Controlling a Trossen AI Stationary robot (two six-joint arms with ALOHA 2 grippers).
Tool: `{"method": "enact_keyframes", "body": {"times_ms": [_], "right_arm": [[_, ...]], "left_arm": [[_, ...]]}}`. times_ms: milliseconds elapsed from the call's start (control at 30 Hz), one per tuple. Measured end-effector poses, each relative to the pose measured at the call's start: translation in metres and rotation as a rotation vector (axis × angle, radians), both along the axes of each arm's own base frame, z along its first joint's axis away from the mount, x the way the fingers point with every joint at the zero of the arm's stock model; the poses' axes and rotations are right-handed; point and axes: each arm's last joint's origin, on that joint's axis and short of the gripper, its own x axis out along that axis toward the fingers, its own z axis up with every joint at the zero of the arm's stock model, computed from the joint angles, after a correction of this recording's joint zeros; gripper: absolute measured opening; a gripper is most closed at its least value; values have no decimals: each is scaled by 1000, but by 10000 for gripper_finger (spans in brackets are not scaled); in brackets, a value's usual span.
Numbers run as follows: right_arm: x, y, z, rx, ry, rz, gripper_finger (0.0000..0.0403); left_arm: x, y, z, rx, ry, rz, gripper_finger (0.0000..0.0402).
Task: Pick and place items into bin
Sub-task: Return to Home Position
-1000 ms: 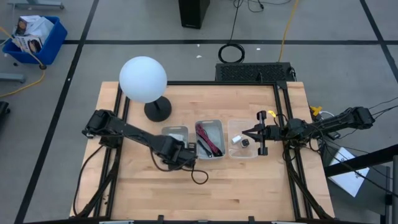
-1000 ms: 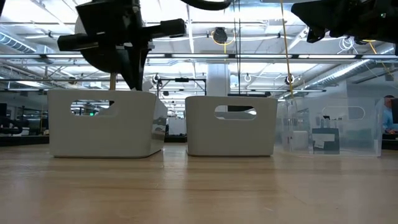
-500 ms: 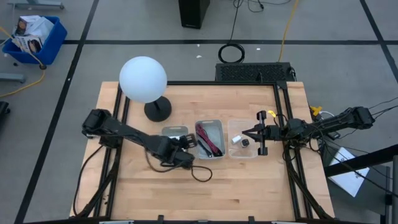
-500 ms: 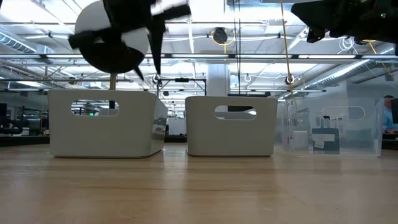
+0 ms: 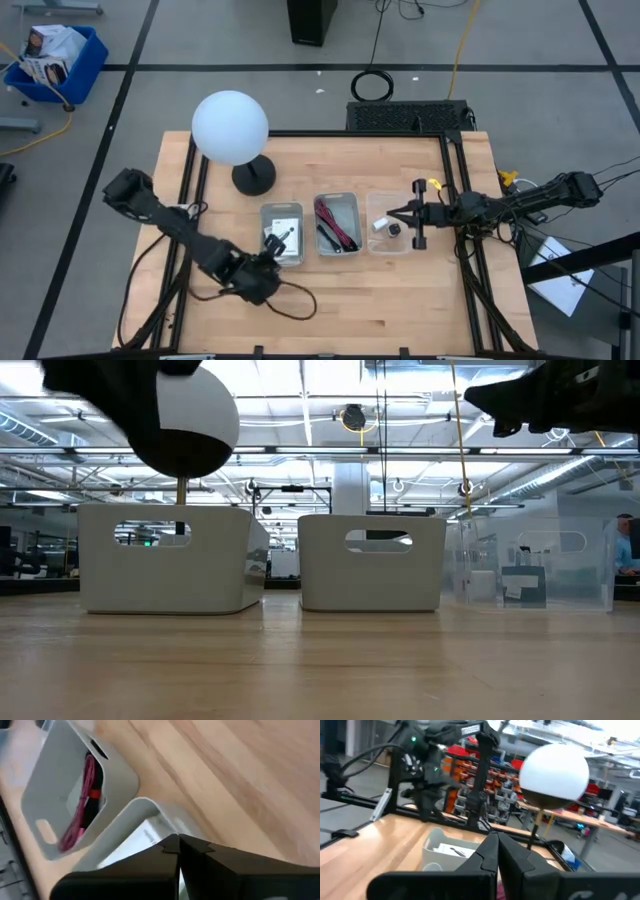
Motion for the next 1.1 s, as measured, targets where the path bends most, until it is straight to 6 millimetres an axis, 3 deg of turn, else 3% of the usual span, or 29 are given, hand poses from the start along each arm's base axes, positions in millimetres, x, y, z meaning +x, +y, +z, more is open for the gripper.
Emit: {"method": "enact_keyframes", "body": {"times_ms": [200, 433, 700, 900, 1000, 1100], "right_arm": [[0, 0, -4, 27, 39, -12, 0], [1, -1, -10, 41, 102, -20, 0], [-2, -14, -13, 107, 144, -99, 0], [-14, -23, -26, 156, 46, -3, 0], [-20, -29, -18, 207, -73, -14, 0], [-23, -33, -19, 236, -62, -22, 0]], "left_arm": [[-44, 25, -28, -199, -308, 74, 2], [-84, 70, -21, -425, -621, 61, 1], [-120, 105, -33, -663, -979, 104, 1], [-139, 120, -42, -656, -1046, 128, 1], [-147, 124, -49, -664, -1071, 131, 1], [-152, 126, -58, -663, -1093, 131, 0]]}}
